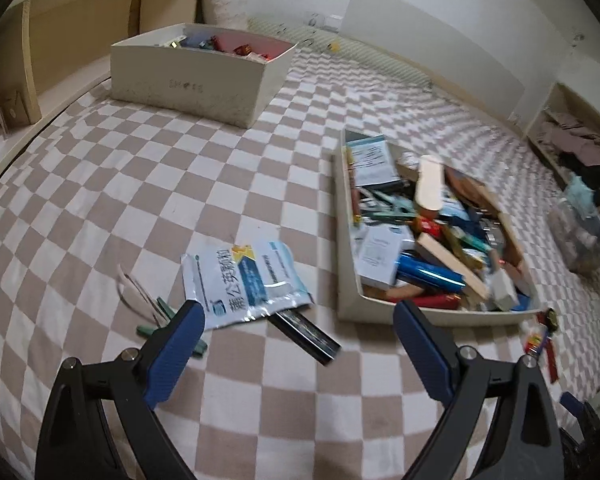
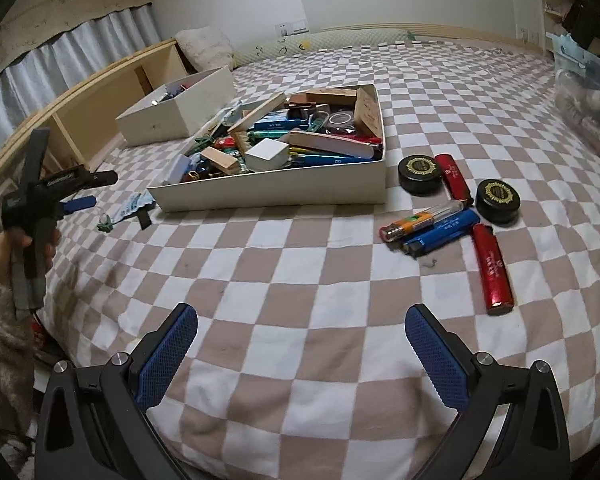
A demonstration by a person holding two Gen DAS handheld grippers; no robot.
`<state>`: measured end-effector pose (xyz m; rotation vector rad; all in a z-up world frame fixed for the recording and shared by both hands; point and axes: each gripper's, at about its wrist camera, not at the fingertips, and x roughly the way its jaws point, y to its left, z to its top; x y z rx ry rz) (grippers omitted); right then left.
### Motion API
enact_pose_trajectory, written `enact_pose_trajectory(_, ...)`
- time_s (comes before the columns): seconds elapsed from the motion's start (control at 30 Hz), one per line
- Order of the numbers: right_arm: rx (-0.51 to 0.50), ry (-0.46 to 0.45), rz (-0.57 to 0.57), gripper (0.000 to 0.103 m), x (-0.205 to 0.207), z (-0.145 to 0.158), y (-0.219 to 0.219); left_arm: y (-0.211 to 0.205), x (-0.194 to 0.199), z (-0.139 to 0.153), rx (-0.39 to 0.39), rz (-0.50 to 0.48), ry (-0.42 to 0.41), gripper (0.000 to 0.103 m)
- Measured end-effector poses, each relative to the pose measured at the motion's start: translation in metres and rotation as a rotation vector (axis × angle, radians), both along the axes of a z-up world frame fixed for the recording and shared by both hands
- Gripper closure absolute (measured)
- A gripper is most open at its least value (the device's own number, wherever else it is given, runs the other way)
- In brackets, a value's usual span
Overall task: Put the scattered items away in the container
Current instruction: 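Close the left tool on the white medicine sachet while the right tool approaches the lighters, then close the right tool on the red lighter while the left tool holds the sachet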
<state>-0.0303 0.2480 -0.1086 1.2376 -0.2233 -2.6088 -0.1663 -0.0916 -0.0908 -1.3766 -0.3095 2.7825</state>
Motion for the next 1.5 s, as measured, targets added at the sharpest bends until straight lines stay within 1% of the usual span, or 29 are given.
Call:
enact_pose_trajectory(0.1, 0.007, -0.008, -0.002, 0.000, -0.005, 0.000, 0.004, -0.001, -0.015, -0.009, -0.013, 0.019, -0.029, 0.008)
enact_pose_trajectory(0.27, -0.015, -0.025, -0.031, 0.000, -0.011, -0.005, 0.013, -0.006, -0.041, -0.027, -0.070, 0.075, -0.099, 0.008)
enact_pose_trajectory(0.4, -0.019, -0.041, -0.038, 0.000, -0.013, -0.008, 0.016, -0.009, -0.059, -0.038, -0.069, 0.092, -0.132, 0.008)
enact_pose_trajectory(0.43, -0.021, -0.044, -0.041, 0.000, -0.013, -0.009, 0.017, -0.008, -0.064, -0.040, -0.080, 0.094, -0.141, 0.008)
enact_pose_trajectory(0.53, -0.026, -0.044, -0.049, 0.000, -0.013, -0.009, 0.020, -0.005, -0.074, -0.048, -0.152, 0.105, -0.162, 0.008)
enact_pose_trajectory(0.63, -0.027, -0.040, -0.064, 0.000, -0.014, -0.006, 0.025, -0.005, -0.081, -0.056, -0.156, 0.114, -0.183, 0.008)
enact_pose_trajectory(0.7, -0.027, -0.034, -0.073, 0.000, -0.014, -0.004, 0.030, -0.006, -0.083, -0.059, -0.168, 0.126, -0.182, 0.008)
enact_pose_trajectory(0.8, -0.004, -0.015, -0.073, 0.000, -0.015, 0.001, 0.037, -0.009, -0.084, -0.061, -0.166, 0.137, -0.179, 0.008)
enact_pose_trajectory(0.87, 0.032, -0.009, -0.066, 0.000, -0.019, 0.004, 0.043, -0.011, -0.083, -0.062, -0.166, 0.138, -0.173, 0.008)
enact_pose_trajectory(0.93, 0.075, -0.009, -0.058, 0.000, -0.023, 0.006, 0.052, -0.014, -0.081, -0.064, -0.165, 0.141, -0.169, 0.005)
enact_pose_trajectory(1.03, 0.113, -0.028, -0.059, 0.000, -0.034, 0.005, 0.071, -0.016, -0.077, -0.065, -0.154, 0.124, -0.147, 0.005)
enact_pose_trajectory(1.2, 0.072, -0.089, -0.070, 0.000, -0.051, -0.008, 0.092, -0.018, -0.069, -0.067, -0.136, 0.097, -0.127, 0.005)
enact_pose_trajectory(1.27, 0.052, -0.120, -0.063, 0.000, -0.056, -0.018, 0.094, -0.015, -0.067, -0.068, -0.174, 0.080, -0.131, 0.005)
enact_pose_trajectory(1.33, 0.028, -0.164, -0.069, 0.000, -0.060, -0.031, 0.093, -0.012, -0.064, -0.070, -0.223, 0.063, -0.129, 0.005)
enact_pose_trajectory(1.37, 0.008, -0.187, -0.074, 0.000, -0.061, -0.036, 0.091, -0.011, -0.063, -0.071, -0.232, 0.056, -0.125, 0.005)
enact_pose_trajectory(1.43, -0.019, -0.203, -0.079, 0.000, -0.059, -0.042, 0.086, -0.014, -0.061, -0.070, -0.222, 0.056, -0.125, 0.005)
enact_pose_trajectory(1.5, -0.034, -0.197, -0.045, 0.000, -0.054, -0.040, 0.073, -0.016, -0.061, -0.070, -0.214, 0.057, -0.127, 0.006)
